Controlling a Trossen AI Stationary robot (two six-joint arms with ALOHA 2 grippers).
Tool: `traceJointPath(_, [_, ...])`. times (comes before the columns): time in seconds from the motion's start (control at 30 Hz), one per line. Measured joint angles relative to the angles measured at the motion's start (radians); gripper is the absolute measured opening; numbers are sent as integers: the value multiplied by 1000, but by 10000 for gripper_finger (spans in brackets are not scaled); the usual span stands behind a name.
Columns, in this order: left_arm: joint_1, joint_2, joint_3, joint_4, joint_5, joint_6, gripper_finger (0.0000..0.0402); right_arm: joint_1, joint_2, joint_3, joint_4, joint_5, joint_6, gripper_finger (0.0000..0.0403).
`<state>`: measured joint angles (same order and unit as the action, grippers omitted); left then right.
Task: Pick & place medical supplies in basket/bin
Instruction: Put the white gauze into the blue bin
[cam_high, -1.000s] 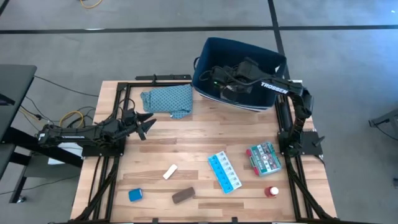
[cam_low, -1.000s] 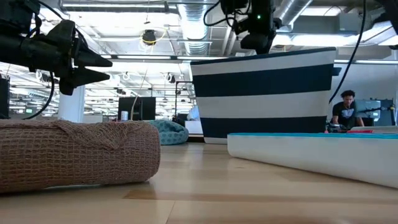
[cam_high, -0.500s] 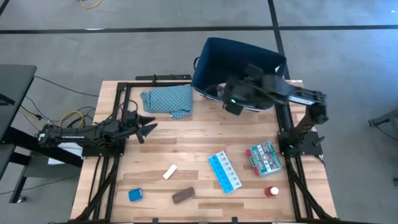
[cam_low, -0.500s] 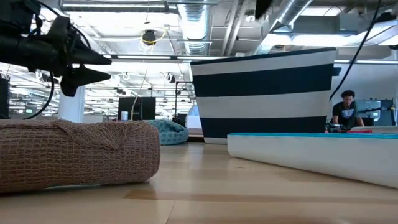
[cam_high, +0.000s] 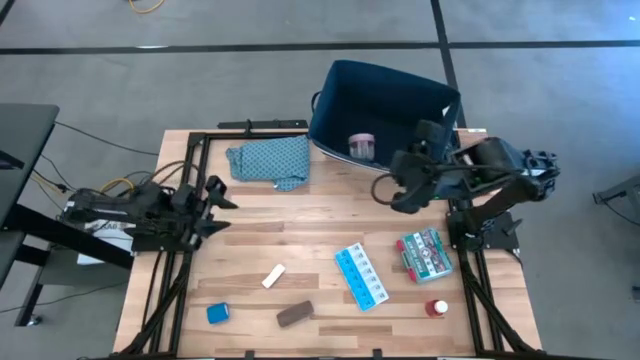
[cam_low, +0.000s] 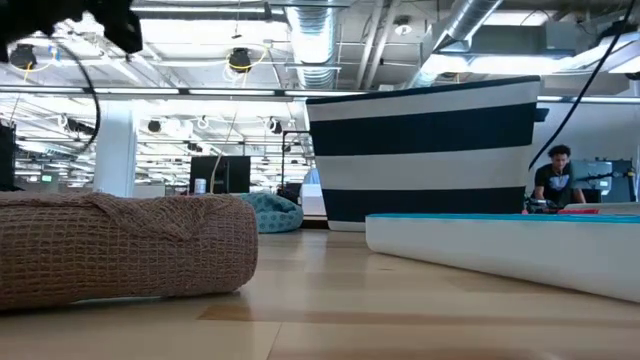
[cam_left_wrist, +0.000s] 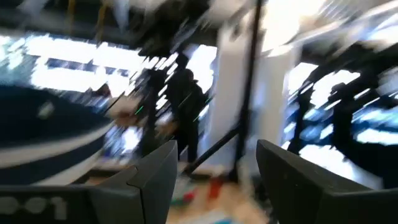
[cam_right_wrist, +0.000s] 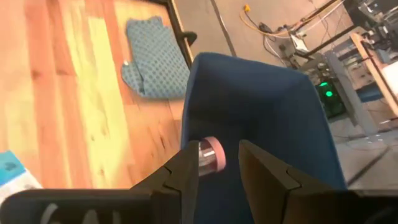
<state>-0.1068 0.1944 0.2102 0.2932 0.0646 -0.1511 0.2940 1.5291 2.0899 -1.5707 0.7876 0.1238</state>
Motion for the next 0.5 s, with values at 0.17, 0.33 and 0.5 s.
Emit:
traceJointPath(0.17, [-40, 222, 255, -274, -103, 78, 210, 15, -40, 0, 0, 0, 0, 107])
traceJointPath(0.33, [-64, 503, 504, -655, -141, 81, 210, 4, -57, 0, 0, -1, 37, 107])
traceJointPath(0.5, [-85, 746, 619, -824, -152, -217, 210, -2, -55, 0, 0, -1, 84, 107])
